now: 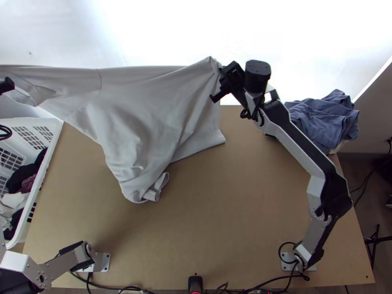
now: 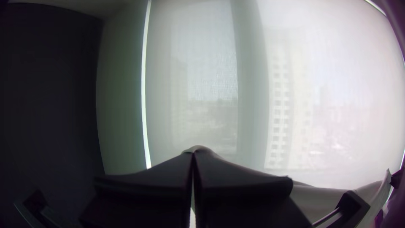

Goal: Fold the t-shirt

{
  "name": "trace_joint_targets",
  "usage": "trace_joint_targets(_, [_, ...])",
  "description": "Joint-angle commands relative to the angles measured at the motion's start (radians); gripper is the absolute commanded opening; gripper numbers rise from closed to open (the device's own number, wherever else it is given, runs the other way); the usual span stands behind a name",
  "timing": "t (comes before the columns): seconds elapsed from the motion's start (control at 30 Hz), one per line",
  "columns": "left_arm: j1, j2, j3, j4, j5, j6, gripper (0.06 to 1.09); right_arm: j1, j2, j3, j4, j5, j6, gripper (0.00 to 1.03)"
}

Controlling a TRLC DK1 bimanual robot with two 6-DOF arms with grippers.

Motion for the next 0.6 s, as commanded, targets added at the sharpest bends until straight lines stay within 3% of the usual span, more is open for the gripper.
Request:
trace_joint_targets(0.0, [-0.047, -0.021, -0.218, 0.069, -0.025, 0.032, 0.09, 0.019, 0.189, 0.002, 0.013, -0.003, 0.03, 0.03])
trace_joint_targets(0.03, [-0.06, -0.033, -0.259, 0.085, -0.033, 0.041, 0.09, 0.02, 0.206, -0.008, 0.012, -0.003, 0.033, 0.06])
trace_joint_targets(0.07, [-0.074, -0.044, -0.304, 0.106, -0.046, 0.053, 0.09, 0.024, 0.225, -0.017, 0.002, -0.003, 0.035, 0.24])
trace_joint_targets(0.17, [-0.1, -0.068, -0.403, 0.138, -0.062, 0.069, 0.09, 0.036, 0.239, -0.067, -0.053, -0.011, 0.067, 0.9])
trace_joint_targets(0.2, [-0.108, -0.074, -0.426, 0.143, -0.068, 0.07, 0.09, 0.039, 0.234, -0.079, -0.088, -0.012, 0.079, 0.99])
trace_joint_targets(0.57, [-0.131, -0.154, -0.566, 0.155, -0.071, 0.075, 0.09, 0.175, -0.134, -0.424, -0.231, -0.118, 0.17, 0.98])
